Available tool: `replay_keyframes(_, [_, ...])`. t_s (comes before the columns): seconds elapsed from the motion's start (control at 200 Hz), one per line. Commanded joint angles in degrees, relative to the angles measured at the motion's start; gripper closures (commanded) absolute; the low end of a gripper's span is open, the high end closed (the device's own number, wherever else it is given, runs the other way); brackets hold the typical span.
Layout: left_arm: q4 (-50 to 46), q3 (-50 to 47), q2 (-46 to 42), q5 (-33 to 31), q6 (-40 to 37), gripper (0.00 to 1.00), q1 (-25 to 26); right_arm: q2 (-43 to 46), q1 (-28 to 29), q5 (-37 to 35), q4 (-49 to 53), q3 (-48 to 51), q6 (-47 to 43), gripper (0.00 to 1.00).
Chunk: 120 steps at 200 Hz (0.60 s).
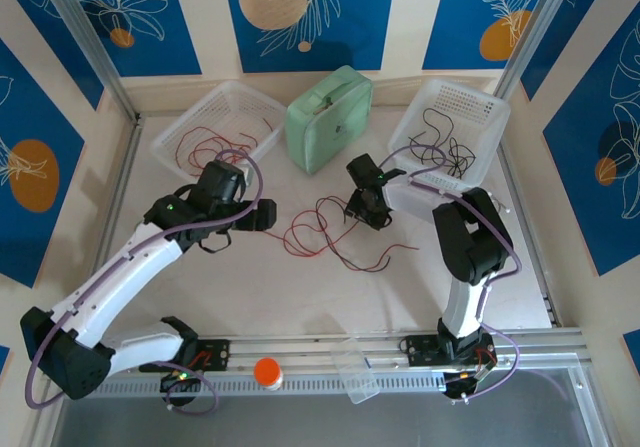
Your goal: Untangle the cables
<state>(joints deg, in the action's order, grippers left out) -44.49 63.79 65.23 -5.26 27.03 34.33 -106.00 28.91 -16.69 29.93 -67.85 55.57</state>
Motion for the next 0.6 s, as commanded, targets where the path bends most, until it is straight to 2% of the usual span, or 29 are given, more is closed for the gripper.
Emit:
replay_keyframes(0.0, [-1.05,-0.86,-0.81,-1.03,0.94,0.11,0.48,-1.33,0.92,-3.2,-1.07,-0.5,1.9,0.55])
replay_keyframes(0.17, [-0.86,-0.42,-1.32,-0.96,0.66,0.11,0.48,0.19,1.84,-5.3,-1.82,0.01,0.41,1.0])
replay_keyframes(0.32, [-0.88,-0.33,-1.77,-1.77,0.31,0.11,0.48,7.57,4.29,-7.52,0.09,-1.1,-4.02,1.0])
replay_keyframes(0.495, [0.64,-1.0,-1.71,-1.02,-0.12,0.11,0.48,17.75,9.5,-10.13,6.24,-8.11,-11.6,1.0])
replay_keyframes(0.595, [2.15,-1.73,-1.34,0.25,-0.56,0.13,0.48,22.31,11.57,-8.74,8.19,-11.99,-14.65,1.0])
